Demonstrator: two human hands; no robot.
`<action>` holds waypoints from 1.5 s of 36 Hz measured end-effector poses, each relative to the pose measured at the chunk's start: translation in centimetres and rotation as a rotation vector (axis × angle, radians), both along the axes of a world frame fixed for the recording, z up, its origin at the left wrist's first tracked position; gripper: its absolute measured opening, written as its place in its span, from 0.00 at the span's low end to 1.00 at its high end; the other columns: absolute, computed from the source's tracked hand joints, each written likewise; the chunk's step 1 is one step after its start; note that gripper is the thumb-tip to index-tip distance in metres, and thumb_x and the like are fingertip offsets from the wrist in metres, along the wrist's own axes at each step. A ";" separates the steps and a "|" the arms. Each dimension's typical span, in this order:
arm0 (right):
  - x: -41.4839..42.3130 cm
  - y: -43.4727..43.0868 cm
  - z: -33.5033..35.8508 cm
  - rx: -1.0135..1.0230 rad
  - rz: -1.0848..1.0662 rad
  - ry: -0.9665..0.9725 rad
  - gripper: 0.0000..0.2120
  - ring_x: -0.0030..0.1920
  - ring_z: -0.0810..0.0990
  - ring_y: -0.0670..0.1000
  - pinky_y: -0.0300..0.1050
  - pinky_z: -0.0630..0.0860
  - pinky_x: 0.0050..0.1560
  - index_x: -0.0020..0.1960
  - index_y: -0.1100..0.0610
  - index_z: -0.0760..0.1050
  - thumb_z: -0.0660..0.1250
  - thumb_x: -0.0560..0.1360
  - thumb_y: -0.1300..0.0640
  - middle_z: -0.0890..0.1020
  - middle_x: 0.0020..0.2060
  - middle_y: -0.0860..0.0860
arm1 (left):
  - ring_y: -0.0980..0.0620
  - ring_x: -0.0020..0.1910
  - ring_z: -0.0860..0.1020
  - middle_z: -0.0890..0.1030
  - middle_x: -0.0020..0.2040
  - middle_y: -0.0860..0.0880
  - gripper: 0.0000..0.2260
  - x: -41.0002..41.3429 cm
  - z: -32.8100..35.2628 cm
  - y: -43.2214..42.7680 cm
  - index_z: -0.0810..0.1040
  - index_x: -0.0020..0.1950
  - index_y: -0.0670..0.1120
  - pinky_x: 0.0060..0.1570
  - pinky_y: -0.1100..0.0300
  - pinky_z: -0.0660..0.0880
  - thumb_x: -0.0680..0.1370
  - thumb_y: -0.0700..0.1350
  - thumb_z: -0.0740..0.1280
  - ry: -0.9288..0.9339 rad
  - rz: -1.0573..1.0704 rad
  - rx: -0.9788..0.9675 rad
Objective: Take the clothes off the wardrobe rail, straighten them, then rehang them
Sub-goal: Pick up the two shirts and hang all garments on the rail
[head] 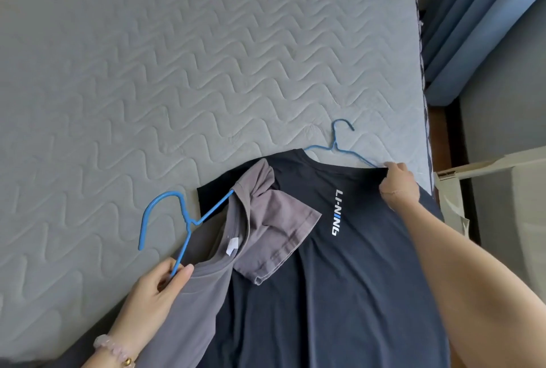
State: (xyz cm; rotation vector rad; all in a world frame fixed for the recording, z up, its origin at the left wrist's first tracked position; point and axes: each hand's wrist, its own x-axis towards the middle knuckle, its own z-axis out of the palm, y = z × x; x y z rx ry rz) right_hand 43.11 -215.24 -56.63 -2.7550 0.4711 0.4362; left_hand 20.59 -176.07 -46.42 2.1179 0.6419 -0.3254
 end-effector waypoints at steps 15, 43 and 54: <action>-4.1 -2.0 5.5 -0.047 -0.092 0.060 0.20 0.46 0.78 0.62 0.49 0.73 0.42 0.43 0.60 0.78 0.62 0.74 0.42 0.81 0.45 0.60 | 0.53 0.31 0.68 0.74 0.29 0.50 0.06 -1.8 1.8 1.1 0.77 0.43 0.40 0.30 0.62 0.64 0.76 0.41 0.70 0.051 0.159 -0.133; -33.2 31.0 44.6 1.167 0.139 -0.132 0.09 0.37 0.79 0.54 0.42 0.77 0.37 0.50 0.66 0.76 0.65 0.76 0.59 0.80 0.39 0.59 | 0.54 0.33 0.79 0.82 0.37 0.46 0.05 -32.3 34.1 25.3 0.80 0.46 0.40 0.30 0.70 0.77 0.79 0.39 0.66 -0.566 0.690 -0.322; -48.0 51.4 52.6 1.284 0.537 -0.168 0.03 0.41 0.82 0.57 0.51 0.79 0.46 0.46 0.59 0.78 0.67 0.75 0.59 0.84 0.39 0.56 | 0.45 0.44 0.77 0.80 0.43 0.41 0.06 -55.5 41.7 37.0 0.80 0.45 0.42 0.42 0.56 0.72 0.78 0.43 0.67 -0.790 0.966 -0.199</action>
